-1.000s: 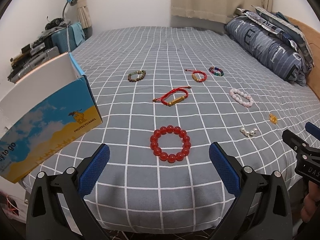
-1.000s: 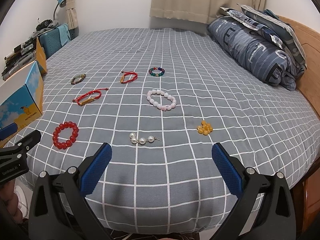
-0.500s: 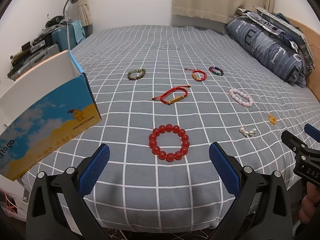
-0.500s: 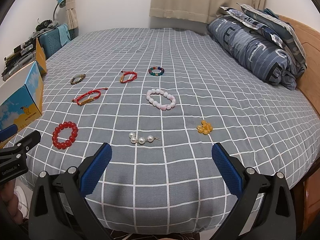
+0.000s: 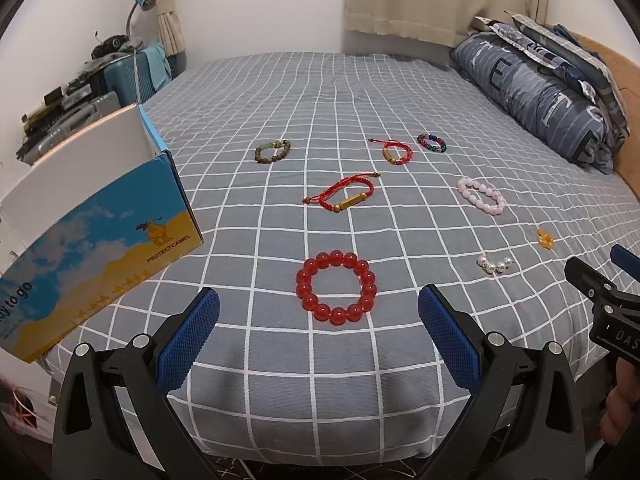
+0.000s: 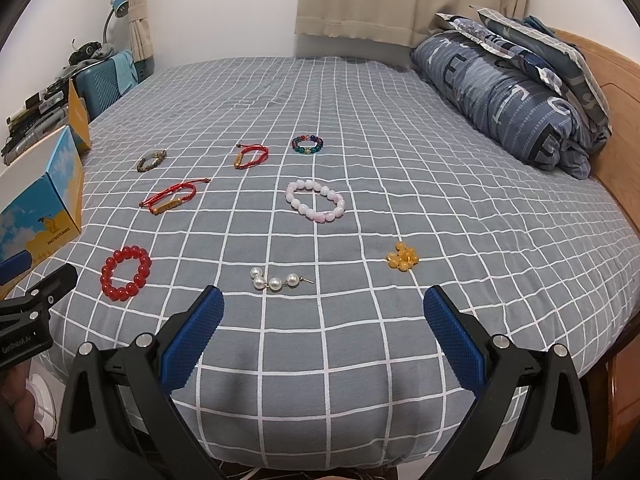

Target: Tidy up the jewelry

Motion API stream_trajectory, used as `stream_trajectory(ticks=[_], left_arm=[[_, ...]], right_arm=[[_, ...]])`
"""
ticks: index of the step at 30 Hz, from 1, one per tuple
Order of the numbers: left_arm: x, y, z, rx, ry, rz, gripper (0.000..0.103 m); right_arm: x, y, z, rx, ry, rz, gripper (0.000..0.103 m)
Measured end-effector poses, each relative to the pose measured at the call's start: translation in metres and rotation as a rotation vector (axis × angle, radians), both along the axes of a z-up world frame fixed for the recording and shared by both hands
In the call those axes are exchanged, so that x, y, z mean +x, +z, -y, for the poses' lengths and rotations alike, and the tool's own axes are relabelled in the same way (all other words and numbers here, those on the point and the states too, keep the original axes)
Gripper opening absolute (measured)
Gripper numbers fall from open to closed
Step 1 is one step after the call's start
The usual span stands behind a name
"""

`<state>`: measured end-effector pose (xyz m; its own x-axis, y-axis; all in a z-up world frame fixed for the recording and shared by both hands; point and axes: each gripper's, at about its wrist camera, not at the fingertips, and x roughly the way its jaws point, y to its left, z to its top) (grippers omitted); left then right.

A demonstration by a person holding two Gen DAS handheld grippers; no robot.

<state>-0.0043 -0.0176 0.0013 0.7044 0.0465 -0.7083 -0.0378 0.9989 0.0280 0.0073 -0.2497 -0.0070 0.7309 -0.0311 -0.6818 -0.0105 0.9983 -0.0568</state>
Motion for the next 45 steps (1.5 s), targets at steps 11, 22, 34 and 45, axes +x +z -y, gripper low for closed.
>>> stream_trajectory(ticks=[11, 22, 34, 45], left_arm=[[0.003, -0.001, 0.004, 0.008, -0.004, -0.008, 0.097], [0.023, 0.004, 0.002, -0.023, -0.044, -0.029, 0.097], [0.129, -0.001, 0.014, -0.024, -0.1, -0.091, 0.097], [0.207, -0.054, 0.032, -0.028, -0.102, -0.23, 0.097]], right_arm=[[0.001, -0.002, 0.003, 0.006, -0.005, -0.005, 0.096], [0.01, 0.005, 0.005, -0.022, -0.009, 0.014, 0.096], [0.075, -0.008, 0.044, -0.061, -0.013, -0.037, 0.096], [0.113, -0.058, 0.082, 0.004, -0.04, -0.18, 0.092]])
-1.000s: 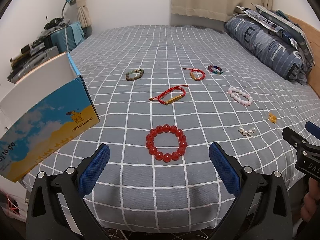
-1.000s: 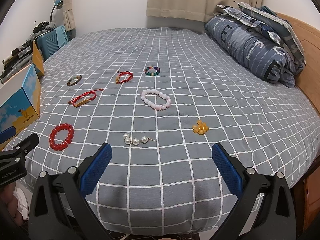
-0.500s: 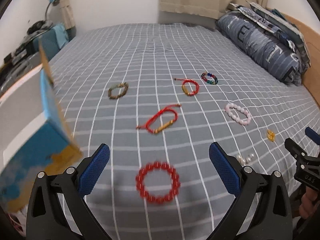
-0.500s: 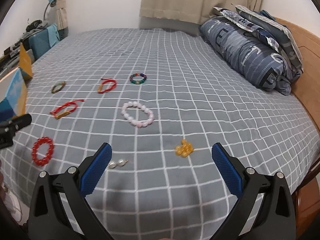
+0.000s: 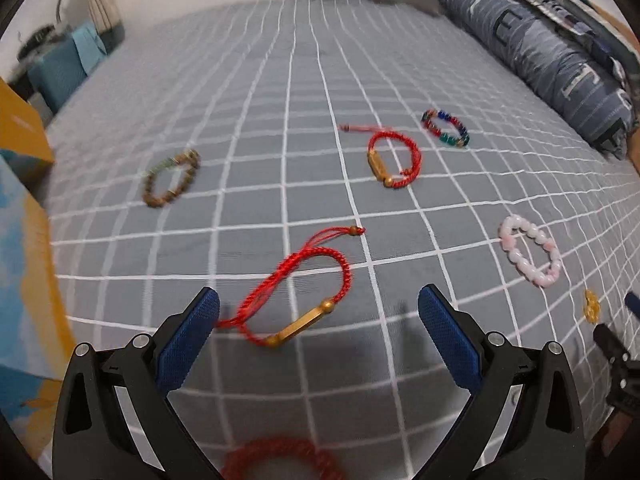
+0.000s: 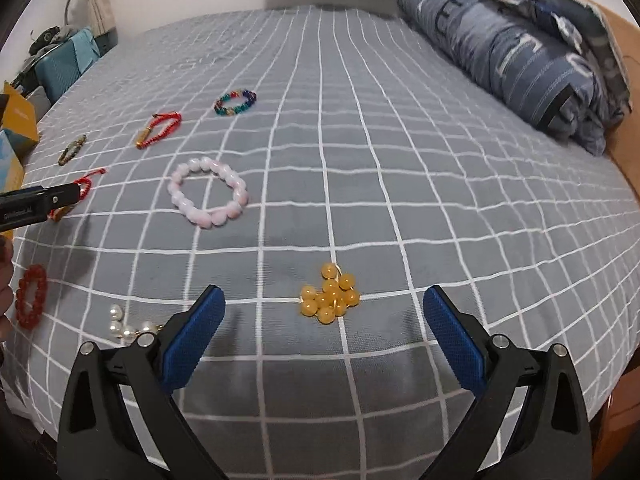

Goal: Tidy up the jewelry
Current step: 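Grasp the red cord bracelet with left tool while right tool grasps amber beads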

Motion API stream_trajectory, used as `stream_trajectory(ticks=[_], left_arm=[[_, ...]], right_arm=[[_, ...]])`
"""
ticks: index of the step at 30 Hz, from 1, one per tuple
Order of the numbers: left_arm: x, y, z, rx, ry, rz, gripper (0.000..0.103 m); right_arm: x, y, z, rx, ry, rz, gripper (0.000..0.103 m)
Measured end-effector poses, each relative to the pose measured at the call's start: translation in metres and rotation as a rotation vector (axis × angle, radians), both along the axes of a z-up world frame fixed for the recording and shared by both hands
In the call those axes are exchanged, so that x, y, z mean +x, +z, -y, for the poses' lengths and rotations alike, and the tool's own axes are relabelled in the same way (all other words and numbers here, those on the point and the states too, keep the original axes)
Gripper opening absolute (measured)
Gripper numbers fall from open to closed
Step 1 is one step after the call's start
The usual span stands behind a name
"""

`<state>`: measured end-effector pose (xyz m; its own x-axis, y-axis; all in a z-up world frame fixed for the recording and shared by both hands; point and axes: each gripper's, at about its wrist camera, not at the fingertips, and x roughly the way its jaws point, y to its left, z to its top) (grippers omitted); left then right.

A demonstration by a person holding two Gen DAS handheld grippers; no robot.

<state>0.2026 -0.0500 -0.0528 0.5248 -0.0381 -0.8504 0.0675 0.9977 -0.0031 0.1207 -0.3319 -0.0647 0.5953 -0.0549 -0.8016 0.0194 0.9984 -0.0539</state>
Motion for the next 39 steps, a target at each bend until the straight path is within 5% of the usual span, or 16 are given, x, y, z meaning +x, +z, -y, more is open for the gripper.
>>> stream_trajectory(ticks=[9, 15, 21, 24, 26, 28, 39], left_arm=[[0.018, -0.022, -0.001, -0.001, 0.02, -0.046, 0.096], [0.019, -0.024, -0.004, -0.013, 0.01, -0.048, 0.083], [0.01, -0.017, -0.003, -0.043, 0.0, -0.052, 0.056], [0.008, -0.015, -0.002, -0.058, -0.008, -0.055, 0.039], [0.007, -0.014, -0.001, -0.055, -0.013, -0.059, 0.019], [0.006, -0.013, 0.001, -0.062, -0.021, -0.062, 0.013], [-0.006, 0.005, 0.007, -0.054, -0.054, -0.017, 0.011]], right_arm=[[0.018, -0.021, 0.005, 0.058, 0.01, -0.083, 0.065], [0.02, -0.022, 0.003, 0.061, 0.007, -0.096, 0.049], [0.022, -0.02, 0.0, 0.068, 0.006, -0.103, 0.027], [0.022, -0.019, -0.001, 0.069, 0.004, -0.104, 0.022], [0.022, -0.019, -0.001, 0.076, 0.001, -0.102, 0.018], [0.021, -0.017, -0.001, 0.076, 0.0, -0.098, 0.017], [0.016, -0.004, -0.005, 0.071, 0.008, -0.074, 0.009]])
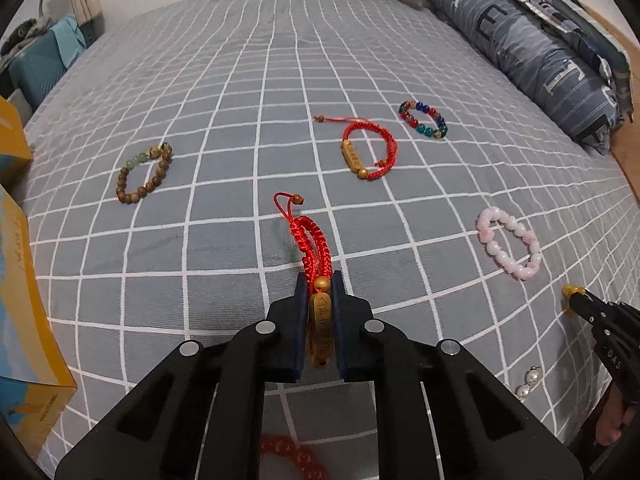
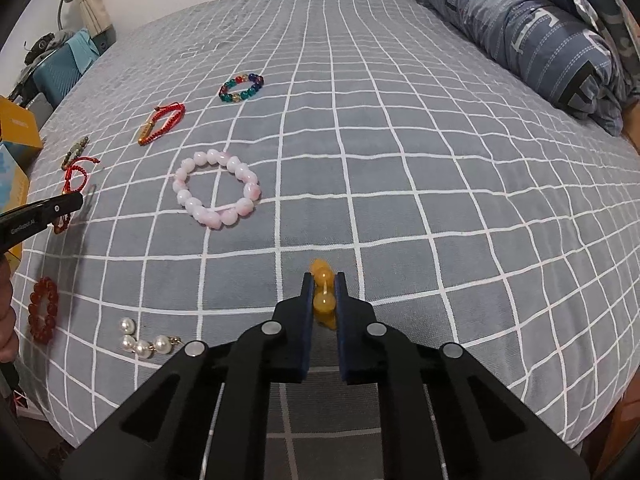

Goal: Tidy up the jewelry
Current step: 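Grasp the red cord bracelet with left tool while right tool grasps amber beads, then carry both items into the white box and open both tools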

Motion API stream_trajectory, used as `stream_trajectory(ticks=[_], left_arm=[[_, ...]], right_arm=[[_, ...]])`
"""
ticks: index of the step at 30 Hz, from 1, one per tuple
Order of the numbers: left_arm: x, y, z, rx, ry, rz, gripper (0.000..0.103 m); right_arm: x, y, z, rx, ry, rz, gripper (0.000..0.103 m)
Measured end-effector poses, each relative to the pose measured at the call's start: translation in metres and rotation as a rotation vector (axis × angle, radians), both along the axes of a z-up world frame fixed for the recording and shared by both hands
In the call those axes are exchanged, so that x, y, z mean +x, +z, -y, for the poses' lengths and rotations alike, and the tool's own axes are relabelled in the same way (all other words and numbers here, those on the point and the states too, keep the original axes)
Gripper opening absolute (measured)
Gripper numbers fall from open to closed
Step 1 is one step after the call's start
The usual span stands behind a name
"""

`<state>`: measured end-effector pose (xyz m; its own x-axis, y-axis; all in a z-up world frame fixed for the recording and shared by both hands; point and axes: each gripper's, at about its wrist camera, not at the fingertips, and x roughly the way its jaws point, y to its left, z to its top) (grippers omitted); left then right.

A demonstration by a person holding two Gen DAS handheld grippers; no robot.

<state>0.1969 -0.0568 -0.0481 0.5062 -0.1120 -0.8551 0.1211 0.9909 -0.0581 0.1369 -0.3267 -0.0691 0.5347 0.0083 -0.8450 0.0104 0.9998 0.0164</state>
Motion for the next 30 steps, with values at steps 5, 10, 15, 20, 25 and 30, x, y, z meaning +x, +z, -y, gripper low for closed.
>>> stream_trajectory(ticks=[5, 10, 15, 20, 25, 30], left_arm=[[-0.005, 0.009, -0.001, 0.003, -0.004, 0.016, 0.011], [-0.01, 0.021, -0.002, 0.004, -0.008, 0.033, 0.011], [-0.013, 0.033, -0.003, 0.005, -0.01, 0.05, 0.011], [-0.017, 0.047, -0.009, 0.006, 0.0, 0.071, 0.011], [-0.022, 0.069, -0.02, 0.014, 0.03, 0.103, 0.011], [-0.028, 0.094, -0.037, 0.018, 0.063, 0.143, 0.011]], right_arm=[[0.0, 0.006, -0.001, 0.001, -0.001, 0.013, 0.009], [-0.001, 0.019, -0.005, -0.001, 0.007, 0.036, 0.009], [0.002, 0.036, -0.011, -0.01, 0.022, 0.065, 0.009], [0.01, 0.058, -0.019, -0.008, 0.034, 0.099, 0.009], [0.021, 0.079, -0.035, -0.003, 0.058, 0.128, 0.009], [0.035, 0.102, -0.064, 0.012, 0.117, 0.155, 0.009]])
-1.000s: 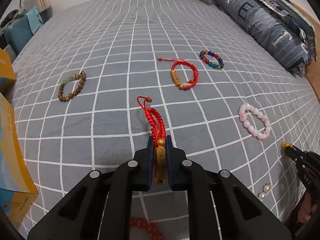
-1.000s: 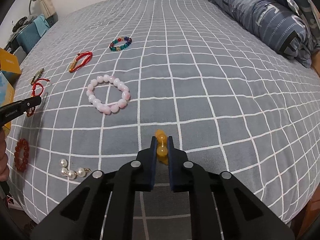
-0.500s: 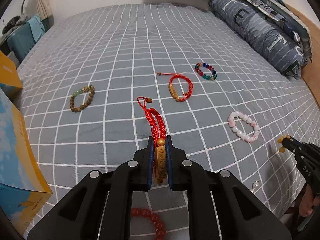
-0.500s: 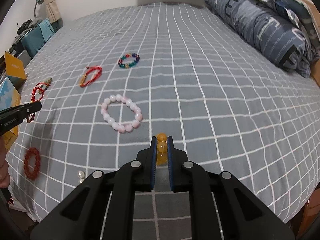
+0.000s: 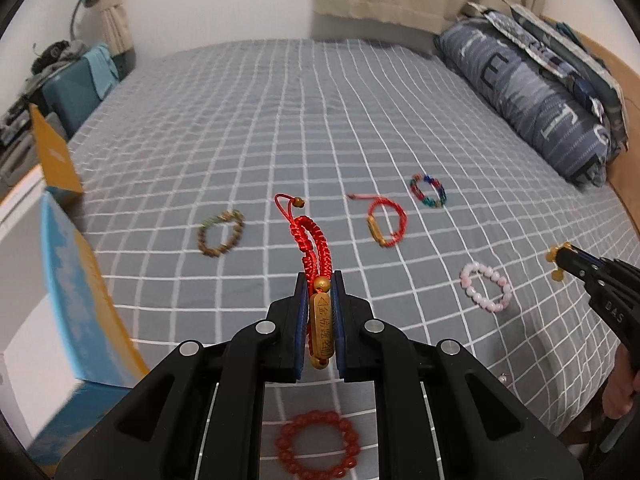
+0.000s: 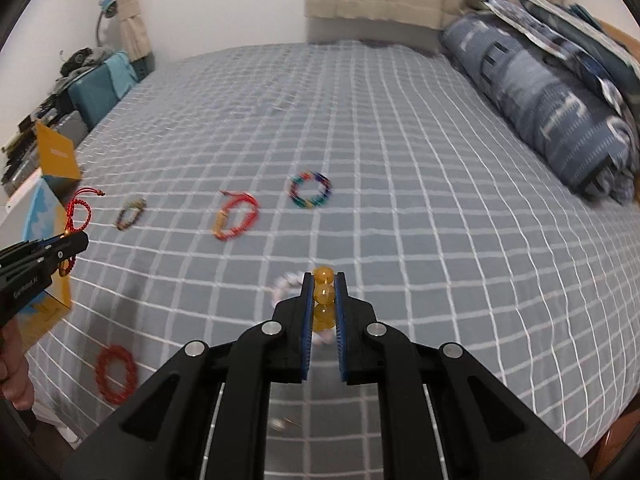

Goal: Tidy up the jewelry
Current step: 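Carry both items into the white box and open both tools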

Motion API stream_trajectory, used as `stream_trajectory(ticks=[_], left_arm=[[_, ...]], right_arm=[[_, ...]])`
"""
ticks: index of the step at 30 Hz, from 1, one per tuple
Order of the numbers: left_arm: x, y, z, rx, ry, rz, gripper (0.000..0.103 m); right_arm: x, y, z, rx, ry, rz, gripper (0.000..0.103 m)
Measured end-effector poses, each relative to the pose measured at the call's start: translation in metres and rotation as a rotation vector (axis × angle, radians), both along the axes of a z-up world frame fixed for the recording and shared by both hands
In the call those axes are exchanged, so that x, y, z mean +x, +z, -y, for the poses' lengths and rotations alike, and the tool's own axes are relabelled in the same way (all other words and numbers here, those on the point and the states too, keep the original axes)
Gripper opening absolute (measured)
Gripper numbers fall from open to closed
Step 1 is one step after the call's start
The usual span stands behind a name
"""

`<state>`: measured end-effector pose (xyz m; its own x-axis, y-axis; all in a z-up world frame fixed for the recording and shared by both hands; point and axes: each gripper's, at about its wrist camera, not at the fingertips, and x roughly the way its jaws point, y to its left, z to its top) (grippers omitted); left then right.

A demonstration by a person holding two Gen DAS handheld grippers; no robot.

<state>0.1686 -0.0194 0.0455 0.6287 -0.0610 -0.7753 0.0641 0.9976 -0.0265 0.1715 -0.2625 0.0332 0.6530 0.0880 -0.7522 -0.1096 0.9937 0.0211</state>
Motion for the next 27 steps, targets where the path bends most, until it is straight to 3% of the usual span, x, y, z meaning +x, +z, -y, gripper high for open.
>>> stream_trajectory(ticks=[6, 14, 23, 27], left_arm=[[-0.014, 0.033, -0.038, -0.003, 0.07, 0.052, 0.011], [-0.043, 0.067, -0.117, 0.001, 0.219, 0.106, 0.011], [-0.091, 0.073, -0.223, 0.001, 0.442, 0.106, 0.011], [-0.115, 0.065, -0.262, -0.006, 0.529, 0.091, 0.011]], right_arm=[[0.014, 0.024, -0.051, 0.017, 0.089, 0.027, 0.009], [0.024, 0.06, -0.159, 0.023, 0.271, 0.073, 0.009], [0.009, 0.076, -0.298, 0.025, 0.506, 0.086, 0.009], [-0.003, 0.062, -0.346, 0.013, 0.597, 0.077, 0.009]])
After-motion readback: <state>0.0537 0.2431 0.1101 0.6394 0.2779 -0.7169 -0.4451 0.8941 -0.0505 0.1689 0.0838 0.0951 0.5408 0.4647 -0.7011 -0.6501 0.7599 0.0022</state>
